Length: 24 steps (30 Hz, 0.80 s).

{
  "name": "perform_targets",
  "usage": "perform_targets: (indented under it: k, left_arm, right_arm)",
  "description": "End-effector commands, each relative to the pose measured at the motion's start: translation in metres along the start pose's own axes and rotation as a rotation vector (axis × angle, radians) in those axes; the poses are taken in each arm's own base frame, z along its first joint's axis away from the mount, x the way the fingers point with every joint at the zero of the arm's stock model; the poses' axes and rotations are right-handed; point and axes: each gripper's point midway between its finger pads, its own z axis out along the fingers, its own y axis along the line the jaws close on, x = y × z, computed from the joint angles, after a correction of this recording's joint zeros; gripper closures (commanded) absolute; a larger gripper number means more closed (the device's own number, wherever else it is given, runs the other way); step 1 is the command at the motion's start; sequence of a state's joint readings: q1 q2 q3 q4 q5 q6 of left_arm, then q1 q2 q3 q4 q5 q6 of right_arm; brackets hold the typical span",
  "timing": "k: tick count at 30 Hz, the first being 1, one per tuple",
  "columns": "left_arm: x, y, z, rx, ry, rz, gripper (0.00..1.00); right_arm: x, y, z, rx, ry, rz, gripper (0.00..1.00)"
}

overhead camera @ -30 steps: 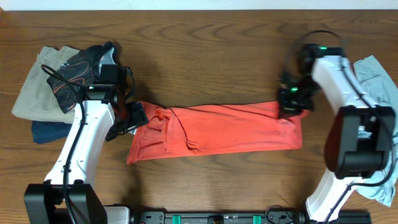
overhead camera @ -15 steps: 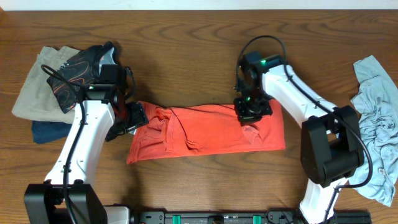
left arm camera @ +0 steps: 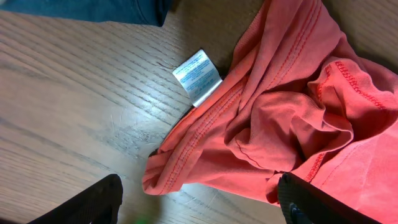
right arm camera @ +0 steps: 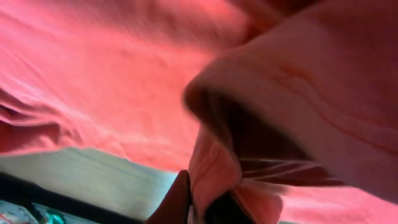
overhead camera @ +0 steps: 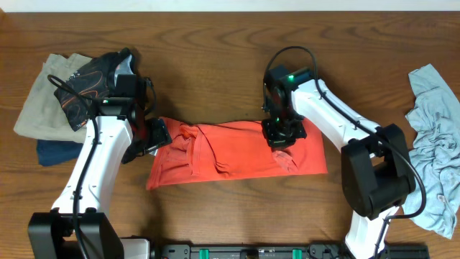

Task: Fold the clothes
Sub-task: 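Fold the right end over toward the center with the right gripper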

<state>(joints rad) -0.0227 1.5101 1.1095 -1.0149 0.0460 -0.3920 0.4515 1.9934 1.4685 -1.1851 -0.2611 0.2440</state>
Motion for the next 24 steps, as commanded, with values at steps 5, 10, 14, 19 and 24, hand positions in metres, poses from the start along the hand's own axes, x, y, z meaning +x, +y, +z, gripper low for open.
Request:
perform_targets:
  k: [5,10,14,19,24]
  left_arm:
    - [0.000,0.000,-0.002,0.000,-0.002,0.007,0.19]
    - [0.000,0.000,-0.002,0.000,-0.002,0.007,0.18]
    - [0.000,0.000,-0.002,0.000,-0.002,0.007,0.18]
    - [-0.001,0.000,-0.002,0.000,-0.002,0.007,0.19]
    - [0.000,0.000,-0.002,0.000,-0.002,0.007,0.19]
  right_arm:
    - [-0.011,0.003,0.002,0.018,-0.054,-0.050,0.99]
    - [-0.009,-0.002,-0.017,0.034,-0.086,-0.060,0.82]
    - [0.005,0.007,-0.028,-0.019,-0.063,-0.115,0.08]
    - [0.011,-0.008,-0.031,0.057,-0.051,-0.081,0.09]
    - [-0.009,-0.049,-0.038,0.262,-0.162,0.135,0.18]
